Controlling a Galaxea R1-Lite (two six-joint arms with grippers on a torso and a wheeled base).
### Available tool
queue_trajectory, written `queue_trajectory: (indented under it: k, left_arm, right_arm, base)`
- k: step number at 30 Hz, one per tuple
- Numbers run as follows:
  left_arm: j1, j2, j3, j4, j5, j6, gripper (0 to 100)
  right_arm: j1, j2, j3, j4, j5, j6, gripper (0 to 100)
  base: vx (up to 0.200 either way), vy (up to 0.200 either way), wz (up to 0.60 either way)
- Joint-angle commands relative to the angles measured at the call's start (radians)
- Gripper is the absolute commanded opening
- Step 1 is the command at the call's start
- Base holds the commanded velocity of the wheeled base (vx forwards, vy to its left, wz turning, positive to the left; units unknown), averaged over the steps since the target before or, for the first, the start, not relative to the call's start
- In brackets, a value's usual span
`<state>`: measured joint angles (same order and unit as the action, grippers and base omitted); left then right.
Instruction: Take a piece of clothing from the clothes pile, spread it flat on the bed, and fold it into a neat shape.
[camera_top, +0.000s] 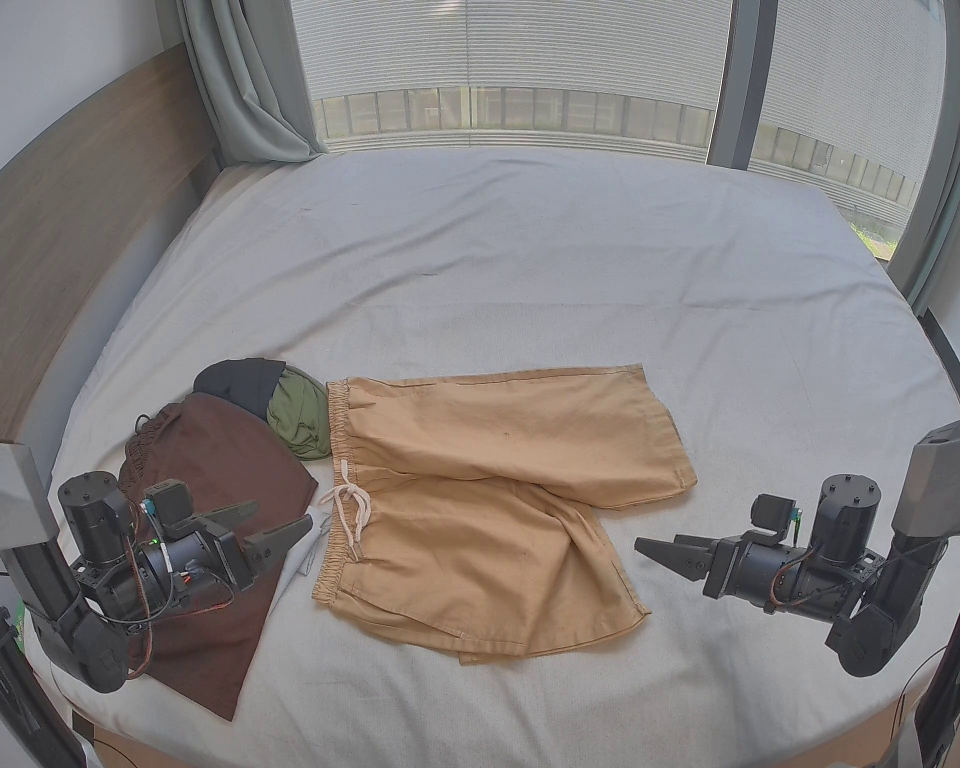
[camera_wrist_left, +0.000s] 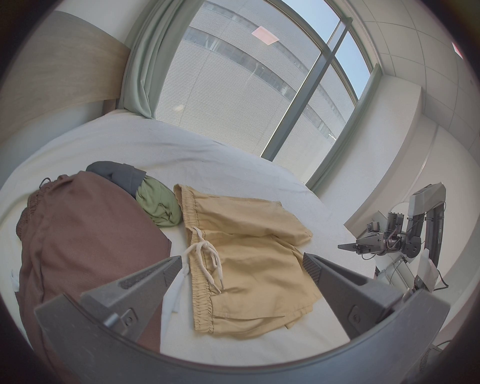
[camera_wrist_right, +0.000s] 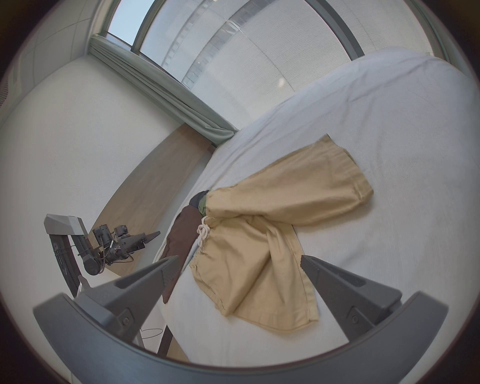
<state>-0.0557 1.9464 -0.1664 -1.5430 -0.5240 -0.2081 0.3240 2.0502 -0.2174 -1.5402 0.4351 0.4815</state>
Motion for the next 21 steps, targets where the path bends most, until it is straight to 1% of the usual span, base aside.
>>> queue_trajectory:
  k: [1,4,8,21]
  left_arm:
    - [-0.009,0.023,0.015,-0.002,-0.013,0.003,100]
    - [-0.009,0.022,0.019,-0.002,-0.042,0.003,100]
    - [-0.009,0.022,0.022,-0.003,-0.047,0.003,100]
    - [-0.004,0.022,0.024,-0.003,-0.050,0.004,100]
  right_arm:
    - [-0.007,0.062,0.030,0.000,-0.001,0.002,100]
    - [-0.007,0.093,0.049,0.000,-0.019,0.002,100]
    - [-0.007,0.153,0.050,0.000,-0.058,0.003,100]
    - [0.000,0.251,0.040,0.000,-0.058,0.011,100]
  base:
    - [0.000,0.000,0.00]
    - [0.000,0.000,0.00]
    - [0.000,0.000,0.00]
    - [0.000,0.000,0.00]
